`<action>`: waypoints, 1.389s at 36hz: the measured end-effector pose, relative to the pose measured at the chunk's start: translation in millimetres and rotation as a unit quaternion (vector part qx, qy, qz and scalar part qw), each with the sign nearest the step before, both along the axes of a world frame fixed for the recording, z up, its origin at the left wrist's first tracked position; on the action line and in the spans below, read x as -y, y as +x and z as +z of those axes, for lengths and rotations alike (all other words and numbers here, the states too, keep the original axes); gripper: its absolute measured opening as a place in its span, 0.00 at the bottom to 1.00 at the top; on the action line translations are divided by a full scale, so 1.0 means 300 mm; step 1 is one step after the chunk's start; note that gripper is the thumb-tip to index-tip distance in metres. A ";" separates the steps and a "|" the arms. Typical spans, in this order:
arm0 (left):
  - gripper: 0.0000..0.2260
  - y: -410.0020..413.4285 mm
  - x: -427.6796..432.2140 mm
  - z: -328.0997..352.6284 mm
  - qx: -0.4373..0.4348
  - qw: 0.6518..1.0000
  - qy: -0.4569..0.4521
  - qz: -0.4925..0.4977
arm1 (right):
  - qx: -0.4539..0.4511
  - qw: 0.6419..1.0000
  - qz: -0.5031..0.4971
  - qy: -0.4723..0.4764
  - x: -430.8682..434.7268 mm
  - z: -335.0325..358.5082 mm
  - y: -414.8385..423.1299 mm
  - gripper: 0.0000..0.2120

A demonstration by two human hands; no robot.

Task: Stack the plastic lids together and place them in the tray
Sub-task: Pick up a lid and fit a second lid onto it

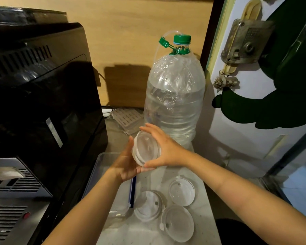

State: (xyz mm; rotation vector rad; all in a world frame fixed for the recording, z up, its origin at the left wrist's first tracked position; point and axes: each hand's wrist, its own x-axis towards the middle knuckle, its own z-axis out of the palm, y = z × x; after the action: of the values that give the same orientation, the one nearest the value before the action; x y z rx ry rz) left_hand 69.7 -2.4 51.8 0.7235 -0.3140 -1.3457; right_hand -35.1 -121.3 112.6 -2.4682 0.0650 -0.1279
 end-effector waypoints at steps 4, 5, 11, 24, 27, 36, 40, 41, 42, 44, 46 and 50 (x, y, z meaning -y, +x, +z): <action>0.46 0.002 0.004 0.001 0.007 1.000 -0.002 -0.004 | -0.010 1.000 0.008 -0.006 0.002 0.001 -0.008 0.49; 0.44 0.003 0.004 0.001 0.008 1.000 -0.002 -0.003 | -0.014 1.000 0.009 -0.008 0.003 0.002 -0.010 0.49; 0.45 0.003 0.005 0.008 0.034 0.999 0.004 0.002 | -0.036 0.999 0.026 -0.029 0.003 -0.002 -0.012 0.49; 0.34 0.006 -0.003 0.019 0.087 0.996 -0.010 -0.010 | -0.052 0.994 0.074 -0.053 0.001 -0.016 0.000 0.50; 0.37 0.003 -0.006 0.009 0.113 0.994 0.004 -0.004 | -0.066 0.993 0.079 -0.064 0.004 -0.035 0.002 0.51; 0.43 -0.028 -0.003 0.013 0.146 0.989 -0.006 0.007 | -0.060 0.992 0.071 -0.083 0.011 -0.062 0.001 0.52; 0.47 -0.018 -0.007 0.001 0.154 0.988 0.026 0.020 | -0.051 0.996 0.041 -0.056 0.031 -0.065 -0.002 0.55; 0.46 -0.015 -0.009 -0.002 0.158 0.986 0.038 0.022 | -0.047 0.998 0.029 -0.040 0.042 -0.064 -0.008 0.55; 0.45 -0.011 -0.012 -0.005 0.158 0.986 0.049 0.025 | -0.046 0.999 0.013 -0.022 0.056 -0.065 -0.016 0.54; 0.45 -0.012 -0.018 -0.009 0.158 0.985 0.061 0.031 | -0.053 0.998 -0.021 0.017 0.090 -0.089 -0.024 0.53; 0.44 -0.016 -0.023 -0.014 0.163 0.984 0.066 0.038 | -0.063 0.995 -0.065 0.044 0.120 -0.132 -0.030 0.53; 0.43 -0.018 -0.032 -0.036 0.168 0.982 0.082 0.040 | -0.138 0.976 -0.164 0.027 0.162 -0.231 -0.059 0.52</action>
State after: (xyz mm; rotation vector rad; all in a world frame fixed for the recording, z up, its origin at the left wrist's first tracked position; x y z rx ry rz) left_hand 64.4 7.3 41.0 1.0940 -0.4400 -1.1793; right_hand -52.8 -169.8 43.2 -2.3866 0.5875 0.0762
